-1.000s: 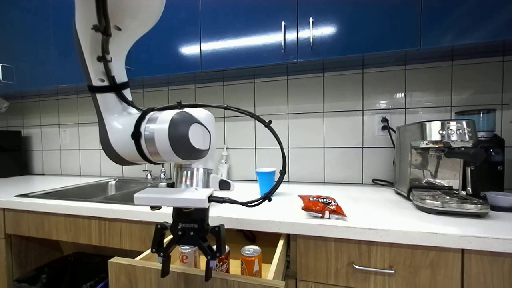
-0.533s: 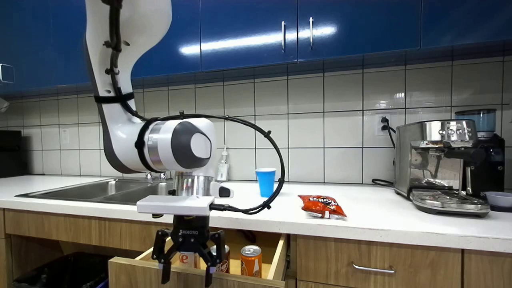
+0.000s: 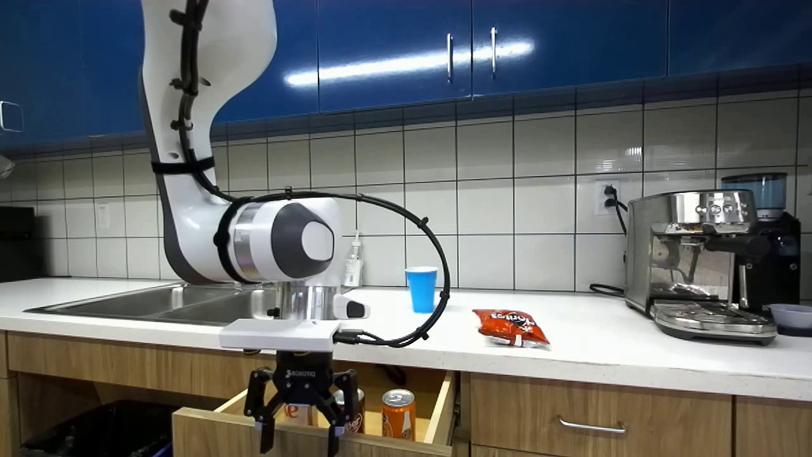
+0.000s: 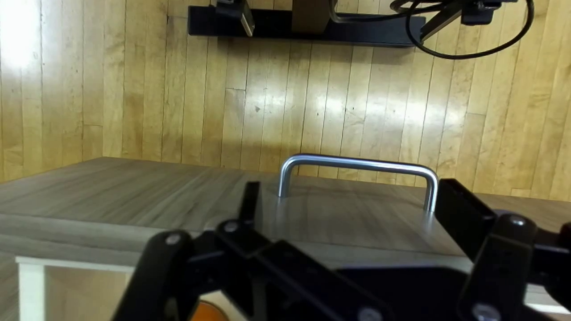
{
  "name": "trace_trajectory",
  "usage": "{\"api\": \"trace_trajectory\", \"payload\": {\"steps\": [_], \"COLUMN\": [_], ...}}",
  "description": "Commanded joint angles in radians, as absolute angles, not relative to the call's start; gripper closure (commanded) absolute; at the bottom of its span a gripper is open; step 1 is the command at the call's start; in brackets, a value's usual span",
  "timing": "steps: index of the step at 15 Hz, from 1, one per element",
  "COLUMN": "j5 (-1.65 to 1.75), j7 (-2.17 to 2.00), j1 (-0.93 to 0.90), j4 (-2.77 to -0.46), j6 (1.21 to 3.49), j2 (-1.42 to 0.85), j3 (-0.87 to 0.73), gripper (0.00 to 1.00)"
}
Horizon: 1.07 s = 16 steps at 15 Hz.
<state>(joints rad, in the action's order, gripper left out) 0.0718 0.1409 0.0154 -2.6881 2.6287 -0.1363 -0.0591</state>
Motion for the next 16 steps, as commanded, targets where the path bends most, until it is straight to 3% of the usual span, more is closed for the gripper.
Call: {"api": "trace_trajectory", "payload": {"steps": [1,16], "j5": [0.051,0.026], "j7": [0.144,0.167], "j1": [0.026,0.040], "j4": [-2.684,-2.642], "j6": [2.674,2.748], "j2": [-0.150,-0.196], "j3": [-0.040,-0.040], "gripper": [0.00,0.00]}}
